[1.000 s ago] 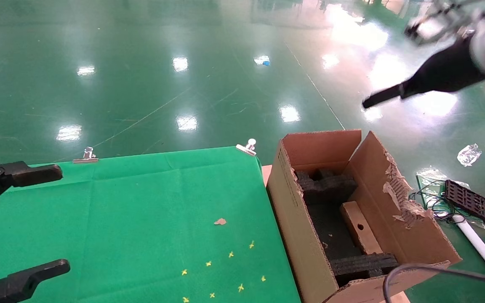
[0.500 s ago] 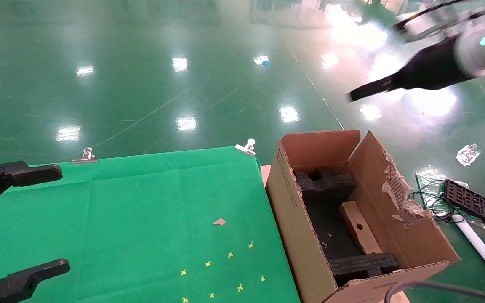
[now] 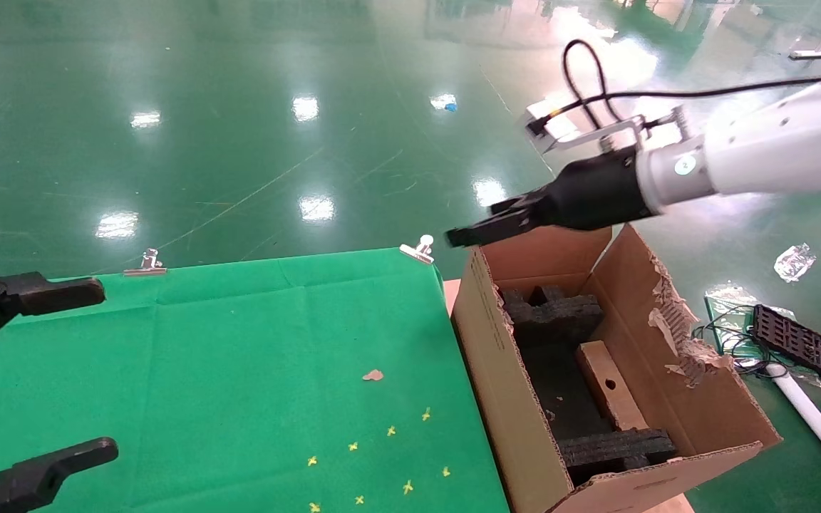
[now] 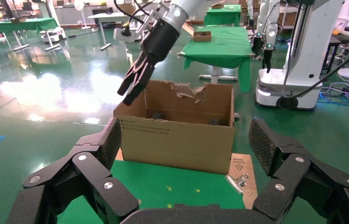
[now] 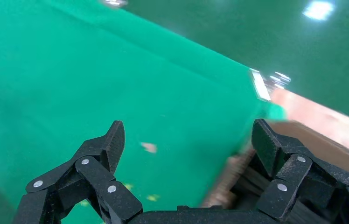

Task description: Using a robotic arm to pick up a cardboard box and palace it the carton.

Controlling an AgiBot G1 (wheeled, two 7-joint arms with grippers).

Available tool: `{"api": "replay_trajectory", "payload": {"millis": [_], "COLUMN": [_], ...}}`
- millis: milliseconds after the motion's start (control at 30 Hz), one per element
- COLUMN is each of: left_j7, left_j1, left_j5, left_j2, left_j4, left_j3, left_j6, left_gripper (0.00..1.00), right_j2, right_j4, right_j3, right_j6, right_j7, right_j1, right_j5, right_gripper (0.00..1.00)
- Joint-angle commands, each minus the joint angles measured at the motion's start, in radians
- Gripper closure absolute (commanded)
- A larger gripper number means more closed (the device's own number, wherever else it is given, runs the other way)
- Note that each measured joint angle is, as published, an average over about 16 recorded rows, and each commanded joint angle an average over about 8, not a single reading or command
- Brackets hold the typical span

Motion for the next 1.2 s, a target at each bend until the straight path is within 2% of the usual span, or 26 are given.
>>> {"api": "replay_trajectory", "payload": {"millis": [33,1200], "left_j7": [0.0,0.001], "left_j1": [0.0,0.0], "left_j5": [0.0,-0.001], "left_j2": [0.0,-0.001], "left_j4": [0.0,0.0], "left_j3": [0.0,0.002], "left_j6": [0.0,-0.001], "left_gripper": [0.0,0.0], "right_j2": [0.009,0.171], "right_j4": [0.041,0.764], "right_j3": [0.046,0.857], "right_j6": [-0.008,-0.149], "right_j7": [-0.019,-0.35], "right_j1": [-0.04,-0.75], "right_j5": [0.017,0.312], "right_gripper": [0.0,0.0]}}
